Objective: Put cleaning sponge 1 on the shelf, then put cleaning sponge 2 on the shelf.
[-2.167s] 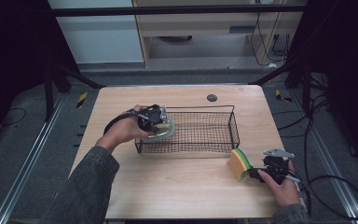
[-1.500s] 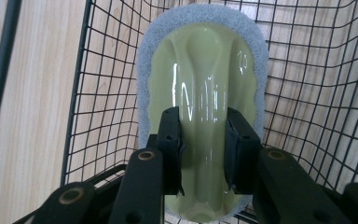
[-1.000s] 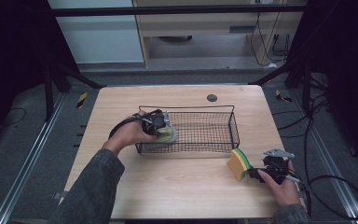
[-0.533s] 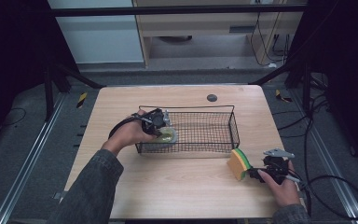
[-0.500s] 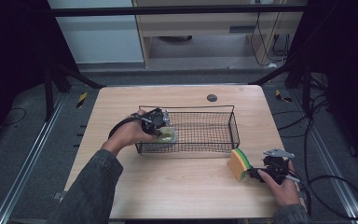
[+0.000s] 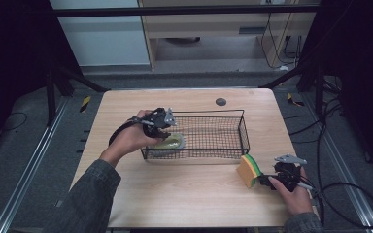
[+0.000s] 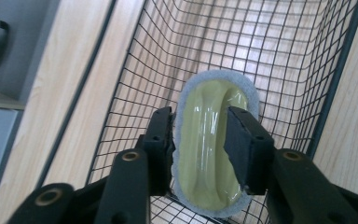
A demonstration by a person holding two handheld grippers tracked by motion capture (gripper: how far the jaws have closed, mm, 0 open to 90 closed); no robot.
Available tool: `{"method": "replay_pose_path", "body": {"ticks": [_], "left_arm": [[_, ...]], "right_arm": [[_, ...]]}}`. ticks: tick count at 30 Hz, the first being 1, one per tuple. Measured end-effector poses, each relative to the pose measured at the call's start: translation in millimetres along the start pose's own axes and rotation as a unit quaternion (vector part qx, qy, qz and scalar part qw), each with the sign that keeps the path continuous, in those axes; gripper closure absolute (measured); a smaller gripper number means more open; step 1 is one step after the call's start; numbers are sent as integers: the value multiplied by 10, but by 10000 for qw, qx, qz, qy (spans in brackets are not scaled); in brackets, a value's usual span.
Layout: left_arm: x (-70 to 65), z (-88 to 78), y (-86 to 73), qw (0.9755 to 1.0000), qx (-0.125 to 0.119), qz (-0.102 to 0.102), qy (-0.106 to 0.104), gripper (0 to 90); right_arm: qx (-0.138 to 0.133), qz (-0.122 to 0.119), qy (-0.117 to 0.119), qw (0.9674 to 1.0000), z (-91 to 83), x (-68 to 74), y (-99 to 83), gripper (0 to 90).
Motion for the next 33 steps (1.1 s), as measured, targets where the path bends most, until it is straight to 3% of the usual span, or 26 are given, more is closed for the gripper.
{"method": "replay_pose_path", "body": {"ticks": [3,6,9,14,16,18,21,24,27,29,30,31,32,33], "left_arm": [[5,-64,7,9998,-61,-111,154,507],[35,-126,18,9982,-160,-472,346,335],[43,-162,2,9962,-186,-754,399,202],[23,-222,-67,9917,-349,-1189,332,116],[26,-258,-120,9879,-449,-1456,276,104],[26,-296,-176,9853,-528,-1589,337,95],[-1,-380,-323,9786,-752,-1882,347,88],[-46,-437,-465,9742,-943,-2007,423,78],[-125,-482,-697,9686,-1072,-2191,484,71],[-180,-480,-866,9654,-1079,-2313,527,65],[-209,-474,-949,9625,-1095,-2422,539,63],[-233,-460,-1031,9611,-1086,-2479,546,63],[-268,-432,-1122,9574,-1125,-2601,553,63],[-282,-413,-1180,9562,-1111,-2642,590,63]], "right_arm": [[0,0,0,10000,0,0,0,6],[0,2,-1,10000,0,0,0,5],[1,4,-1,10000,0,1,0,5],[3,3,-3,10000,0,0,0,5],[-1,12,2,10000,0,2,1,5],[-1,11,3,10000,1,1,1,5],[13,3,7,10000,0,0,2,6],[153,-20,98,9998,-34,-27,17,93],[8,155,142,9998,-138,-72,71,100],[123,-40,-51,9999,-234,-103,83,149],[211,-73,-83,9997,-267,-105,72,154],[275,-108,-81,9995,-309,-98,58,171],[329,-168,-55,9993,-355,-83,36,185],[380,-234,-33,9990,-410,-58,3,196]]}}
Point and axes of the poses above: each handheld gripper's, and its own axes: z roughly forward along the jaws, y roughly out of its top, x roughly to its left, the point moved 6 cm from there along z, roughly forward along the jaws, and after that the axes turned 6 degrees about -z, right-handed, at the moved point
